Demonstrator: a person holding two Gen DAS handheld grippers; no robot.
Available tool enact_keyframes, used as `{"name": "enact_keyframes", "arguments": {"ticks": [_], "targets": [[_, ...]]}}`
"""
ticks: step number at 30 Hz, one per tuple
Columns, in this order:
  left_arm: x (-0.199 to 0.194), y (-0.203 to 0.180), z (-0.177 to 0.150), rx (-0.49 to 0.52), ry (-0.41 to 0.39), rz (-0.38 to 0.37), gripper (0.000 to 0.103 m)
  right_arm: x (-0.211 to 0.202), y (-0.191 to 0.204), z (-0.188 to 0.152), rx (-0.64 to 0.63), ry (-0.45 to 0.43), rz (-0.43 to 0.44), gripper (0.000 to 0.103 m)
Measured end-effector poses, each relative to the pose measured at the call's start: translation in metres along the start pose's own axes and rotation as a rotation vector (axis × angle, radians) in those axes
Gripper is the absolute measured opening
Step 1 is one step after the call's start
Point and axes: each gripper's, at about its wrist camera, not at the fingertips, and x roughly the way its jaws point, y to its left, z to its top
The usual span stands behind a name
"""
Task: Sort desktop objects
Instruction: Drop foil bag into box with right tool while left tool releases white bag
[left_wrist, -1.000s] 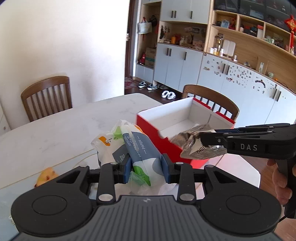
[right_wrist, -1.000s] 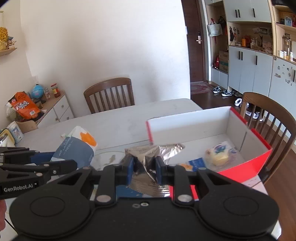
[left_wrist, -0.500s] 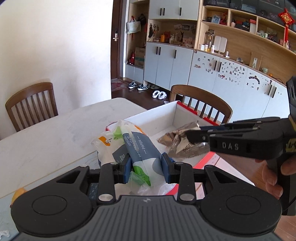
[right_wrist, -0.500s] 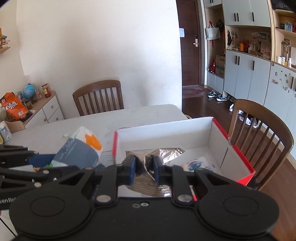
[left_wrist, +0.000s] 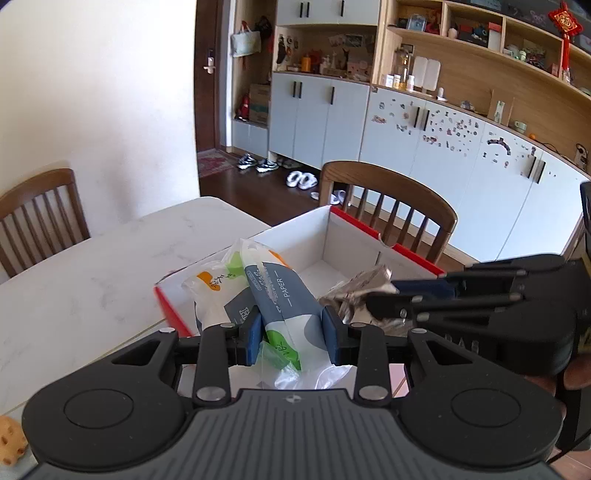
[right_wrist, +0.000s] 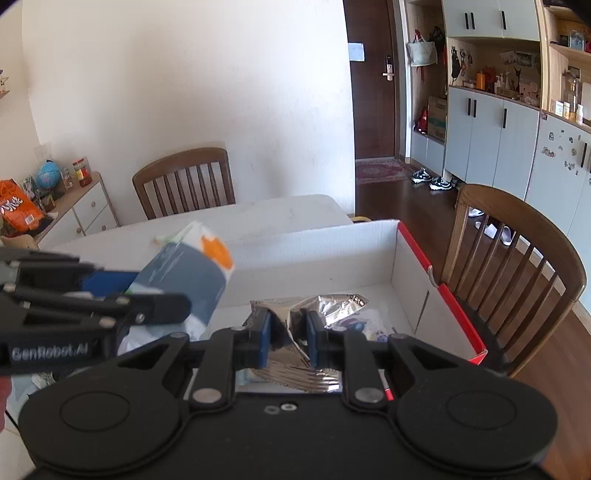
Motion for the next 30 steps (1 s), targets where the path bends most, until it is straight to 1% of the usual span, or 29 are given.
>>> {"name": "enact_keyframes", "arguments": {"ticks": [3,9,16,18,22,25,30], "targets": [[0.014,0.003,0.006,0.000,0.015,0.000,0.032,0.007,-0.004,-0.002,-0.005,0.015,-0.001,0.019],[0.047,0.021,0.019,-0.056,0.081,-0.035,0.032,0.020,-0.009,-0.002,-0.027,0.038,0.012,0.019],[0.080,0.029,0.028,-0.056,0.138,-0.025,0.033,0.029,-0.011,-0.003,-0.061,0.060,0.048,0.019],[0.088,0.029,0.031,-0.054,0.156,-0.033,0.033,0.031,-0.010,-0.003,-0.084,0.069,0.058,0.019],[0.102,0.029,0.031,-0.046,0.192,-0.030,0.033,0.046,-0.008,-0.004,-0.126,0.110,0.069,0.019],[0.114,0.029,0.028,-0.044,0.229,-0.045,0.033,0.056,-0.008,-0.007,-0.162,0.136,0.078,0.019],[0.128,0.028,0.023,-0.038,0.258,-0.022,0.033,0.067,-0.009,-0.010,-0.184,0.161,0.095,0.019]]}}
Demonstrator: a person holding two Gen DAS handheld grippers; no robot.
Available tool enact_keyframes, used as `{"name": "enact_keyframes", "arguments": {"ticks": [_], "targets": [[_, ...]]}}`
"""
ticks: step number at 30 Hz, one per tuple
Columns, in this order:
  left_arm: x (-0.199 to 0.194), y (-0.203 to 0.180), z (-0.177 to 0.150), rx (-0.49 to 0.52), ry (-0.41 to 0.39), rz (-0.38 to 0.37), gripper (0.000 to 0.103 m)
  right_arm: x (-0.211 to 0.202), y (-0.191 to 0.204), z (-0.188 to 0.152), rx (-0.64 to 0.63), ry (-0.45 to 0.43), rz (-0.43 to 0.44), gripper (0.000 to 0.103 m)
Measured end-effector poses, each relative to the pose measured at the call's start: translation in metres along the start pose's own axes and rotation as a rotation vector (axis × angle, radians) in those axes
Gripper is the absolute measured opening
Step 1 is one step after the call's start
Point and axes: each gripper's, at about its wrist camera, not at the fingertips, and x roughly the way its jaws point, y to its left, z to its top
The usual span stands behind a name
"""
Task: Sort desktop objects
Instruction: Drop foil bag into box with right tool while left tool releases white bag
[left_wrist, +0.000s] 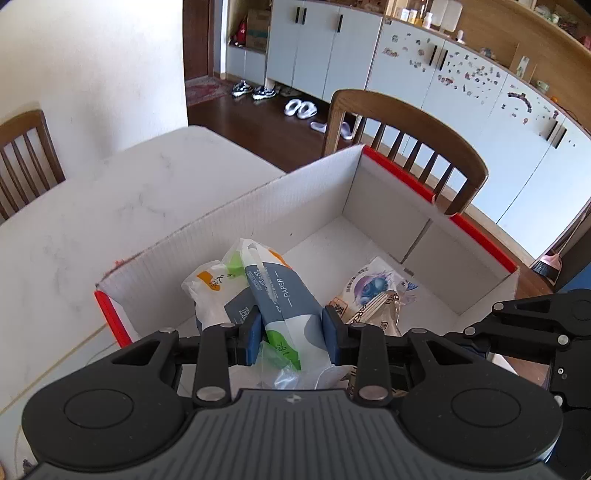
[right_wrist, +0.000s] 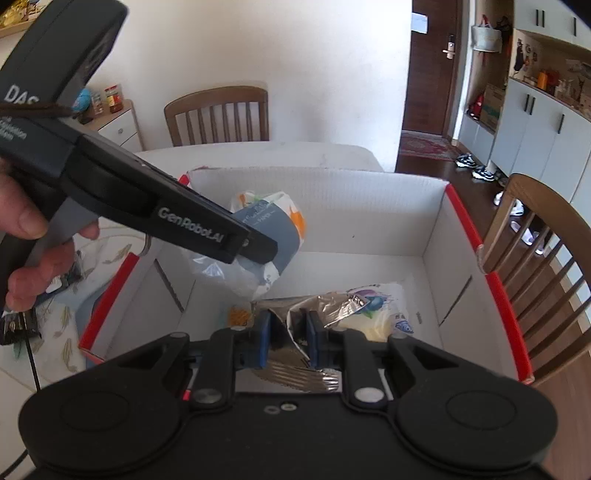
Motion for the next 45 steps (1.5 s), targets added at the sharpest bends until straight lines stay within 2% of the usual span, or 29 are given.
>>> {"name": "enact_keyframes", "arguments": {"ticks": [7,14,18,25,31,33,38,45], "targets": [[0.020,0.005,0.000,-0.015,0.059,-0.002,0.033,0.015,-0.007,-0.005,0.004,0.047,0.022,0.019],[0.036,0.018,0.004,-0.083,0.118,-0.014,0.033,0.018,-0.013,-0.005,0.040,0.075,0.039,0.018],[0.042,0.025,0.007,-0.112,0.139,-0.025,0.033,0.016,-0.013,-0.003,0.052,0.088,0.039,0.026],[0.052,0.021,0.004,-0.095,0.180,-0.013,0.033,0.003,-0.018,-0.002,0.064,0.074,0.038,0.031],[0.049,0.020,0.002,-0.097,0.171,-0.016,0.034,-0.004,-0.022,-0.005,0.083,0.063,0.027,0.036],[0.046,0.018,0.001,-0.086,0.164,-0.019,0.038,-0.007,-0.022,-0.004,0.090,0.057,0.026,0.036],[0.033,0.013,0.000,-0.074,0.127,-0.020,0.054,-0.013,-0.021,-0.004,0.101,0.051,0.026,0.038],[0.010,0.013,-0.003,-0.088,0.084,-0.042,0.056,-0.023,-0.019,-0.004,0.110,0.034,0.025,0.040]]}}
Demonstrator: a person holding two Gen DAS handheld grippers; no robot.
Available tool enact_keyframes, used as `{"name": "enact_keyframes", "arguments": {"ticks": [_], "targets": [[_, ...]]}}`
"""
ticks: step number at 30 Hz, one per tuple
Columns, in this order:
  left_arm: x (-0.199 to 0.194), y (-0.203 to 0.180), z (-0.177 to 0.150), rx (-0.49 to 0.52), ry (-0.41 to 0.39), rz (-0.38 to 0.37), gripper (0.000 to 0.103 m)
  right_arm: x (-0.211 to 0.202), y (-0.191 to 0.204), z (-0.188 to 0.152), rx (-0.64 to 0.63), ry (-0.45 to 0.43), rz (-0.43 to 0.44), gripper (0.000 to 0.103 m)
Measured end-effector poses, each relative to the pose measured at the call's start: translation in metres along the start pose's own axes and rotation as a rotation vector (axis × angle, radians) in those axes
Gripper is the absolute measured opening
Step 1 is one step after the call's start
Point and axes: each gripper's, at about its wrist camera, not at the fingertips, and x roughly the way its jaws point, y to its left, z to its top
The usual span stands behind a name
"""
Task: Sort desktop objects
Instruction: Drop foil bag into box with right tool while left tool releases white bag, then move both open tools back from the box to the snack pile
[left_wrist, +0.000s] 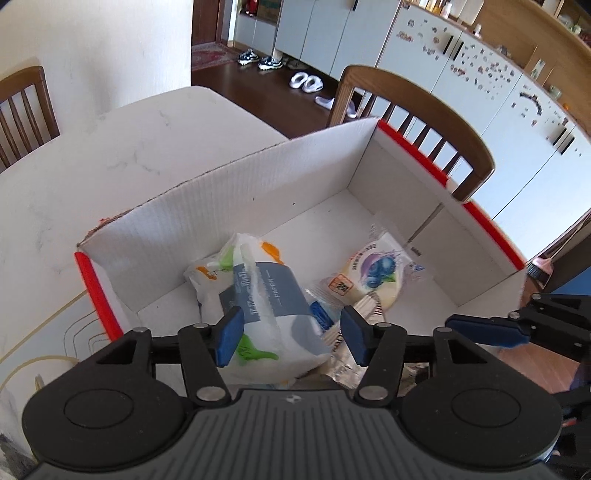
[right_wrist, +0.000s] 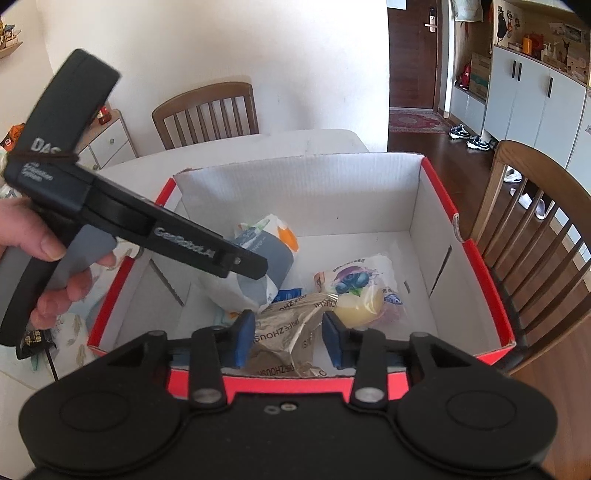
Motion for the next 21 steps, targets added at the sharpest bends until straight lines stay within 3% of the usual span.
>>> {"name": "enact_keyframes", "arguments": {"ticks": [21], "targets": [[-0.081,0.002,-0.040,-0.051,-0.155,-0.068,0.056,-0.029,0.015,0.001,0.013,-0.055,-0.015,0.040]]}}
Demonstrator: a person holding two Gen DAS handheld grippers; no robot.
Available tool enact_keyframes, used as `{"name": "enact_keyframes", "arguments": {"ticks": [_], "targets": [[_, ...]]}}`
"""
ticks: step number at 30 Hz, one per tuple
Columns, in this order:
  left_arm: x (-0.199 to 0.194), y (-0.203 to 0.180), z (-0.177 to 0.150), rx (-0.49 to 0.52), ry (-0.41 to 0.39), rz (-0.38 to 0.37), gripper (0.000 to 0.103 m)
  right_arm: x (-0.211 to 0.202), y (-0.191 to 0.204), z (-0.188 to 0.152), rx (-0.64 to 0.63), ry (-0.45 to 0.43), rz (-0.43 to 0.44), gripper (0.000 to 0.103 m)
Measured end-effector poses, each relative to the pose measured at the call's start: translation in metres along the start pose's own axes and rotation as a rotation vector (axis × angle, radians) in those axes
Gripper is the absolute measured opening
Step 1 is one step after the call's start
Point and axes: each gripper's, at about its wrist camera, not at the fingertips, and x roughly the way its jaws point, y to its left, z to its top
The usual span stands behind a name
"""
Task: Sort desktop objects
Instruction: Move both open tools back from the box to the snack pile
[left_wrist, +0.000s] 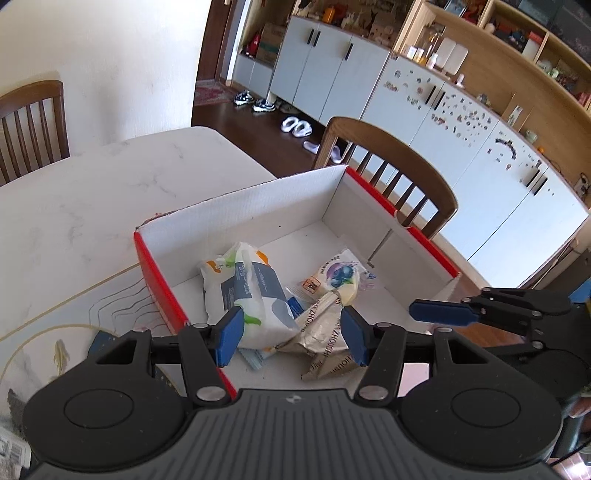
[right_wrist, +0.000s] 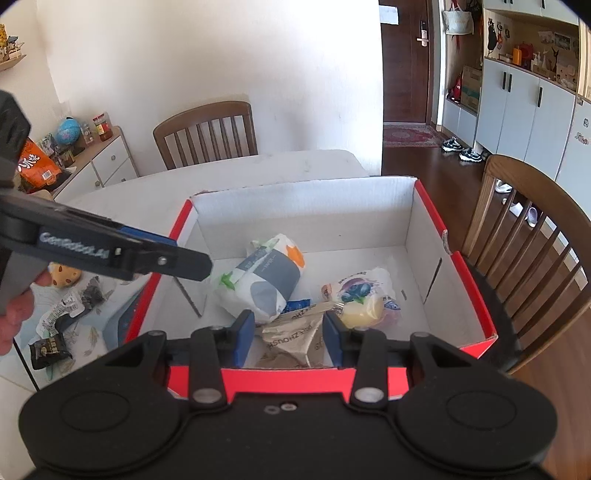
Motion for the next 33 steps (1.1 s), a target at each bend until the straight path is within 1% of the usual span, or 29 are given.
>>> {"name": "enact_keyframes", "arguments": {"ticks": [1,2,3,4,5,7,9,16,18,20,22,23,24,26,28,31,33], "targets": [[-0.004,0.000,-0.002,0.000,-0.005,-0.003,0.056,-0.001,0.001,0.000,0.001,-0.001,0.000,0.040],[-0.008,-0.001,-0.005,0.005,-0.012,-0.004,0.056,-0.001,0.003,0.000,0.004,-0.003,0.001,0.043],[-0.011,-0.001,-0.006,0.012,-0.016,-0.003,0.056,-0.002,0.004,0.000,0.008,-0.007,-0.001,0.057],[-0.014,-0.003,-0.009,0.025,-0.021,0.002,0.058,-0.005,0.006,-0.001,0.017,-0.021,-0.008,0.064],[-0.017,-0.005,-0.012,0.044,-0.027,0.016,0.062,-0.007,0.008,-0.001,0.024,-0.037,-0.012,0.068],[-0.025,-0.006,-0.017,0.077,-0.042,0.036,0.065,-0.010,0.011,-0.001,0.026,-0.048,-0.012,0.068],[-0.032,-0.009,-0.022,0.104,-0.053,0.044,0.066,-0.013,0.016,-0.002,0.024,-0.055,-0.021,0.068],[-0.050,-0.010,-0.035,0.140,-0.068,0.021,0.067,-0.016,0.026,-0.005,0.047,-0.052,-0.043,0.070],[-0.055,-0.009,-0.039,0.148,-0.071,0.012,0.070,-0.018,0.030,-0.006,0.048,-0.054,-0.047,0.071],[-0.061,-0.007,-0.044,0.152,-0.078,0.012,0.080,-0.019,0.034,-0.007,0.046,-0.056,-0.056,0.071],[-0.066,-0.004,-0.048,0.157,-0.084,0.012,0.082,-0.021,0.039,-0.008,0.041,-0.061,-0.066,0.071],[-0.067,-0.003,-0.049,0.162,-0.086,0.012,0.083,-0.021,0.042,-0.009,0.038,-0.064,-0.071,0.072],[-0.069,-0.001,-0.051,0.165,-0.087,0.013,0.083,-0.022,0.044,-0.010,0.037,-0.066,-0.074,0.077],[-0.074,0.003,-0.056,0.163,-0.094,0.010,0.087,-0.023,0.049,-0.012,0.040,-0.075,-0.077,0.082],[-0.078,0.008,-0.060,0.155,-0.104,0.014,0.090,-0.025,0.053,-0.014,0.045,-0.079,-0.074,0.083],[-0.085,0.019,-0.067,0.133,-0.123,0.020,0.103,-0.027,0.061,-0.018,0.040,-0.086,-0.076,0.088],[-0.092,0.027,-0.071,0.120,-0.138,0.025,0.103,-0.028,0.068,-0.020,0.035,-0.090,-0.071,0.088]]}}
